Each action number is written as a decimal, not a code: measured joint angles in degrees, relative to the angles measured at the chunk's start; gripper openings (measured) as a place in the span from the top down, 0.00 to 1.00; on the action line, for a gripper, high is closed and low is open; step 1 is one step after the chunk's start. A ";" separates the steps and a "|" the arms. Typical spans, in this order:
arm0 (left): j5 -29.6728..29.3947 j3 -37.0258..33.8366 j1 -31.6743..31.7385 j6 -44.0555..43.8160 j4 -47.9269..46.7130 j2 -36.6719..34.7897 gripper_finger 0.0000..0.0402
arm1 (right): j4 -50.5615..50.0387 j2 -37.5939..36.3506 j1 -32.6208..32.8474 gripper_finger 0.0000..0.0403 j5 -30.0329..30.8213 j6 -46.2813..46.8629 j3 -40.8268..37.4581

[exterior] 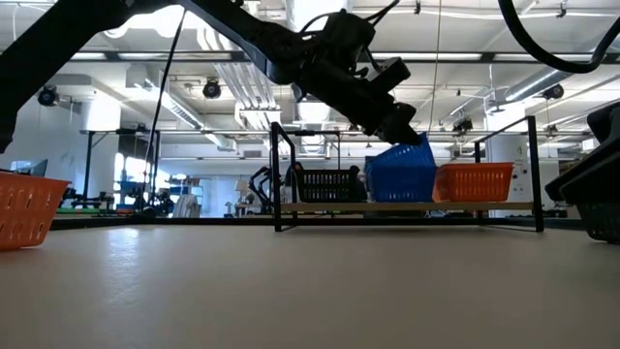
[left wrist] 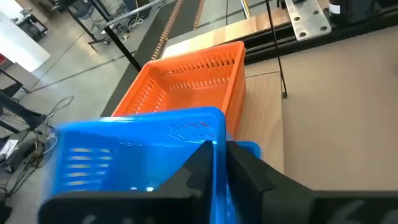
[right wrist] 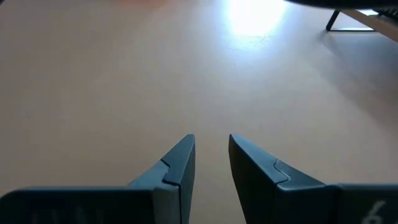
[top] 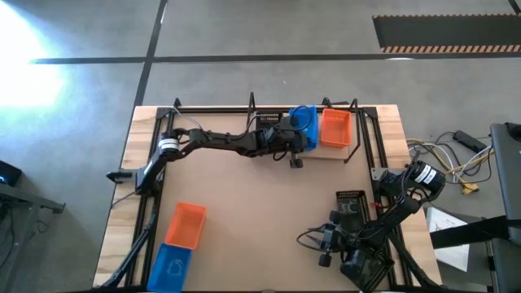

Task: Stack baskets on shelf by color
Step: Stack the top blue basket on top of the blue basket on the shelf

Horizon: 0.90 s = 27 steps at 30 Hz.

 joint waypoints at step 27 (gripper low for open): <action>3.25 -1.28 -0.20 2.50 -8.17 -3.68 0.71 | 0.00 -0.04 0.00 0.77 0.07 -0.40 0.02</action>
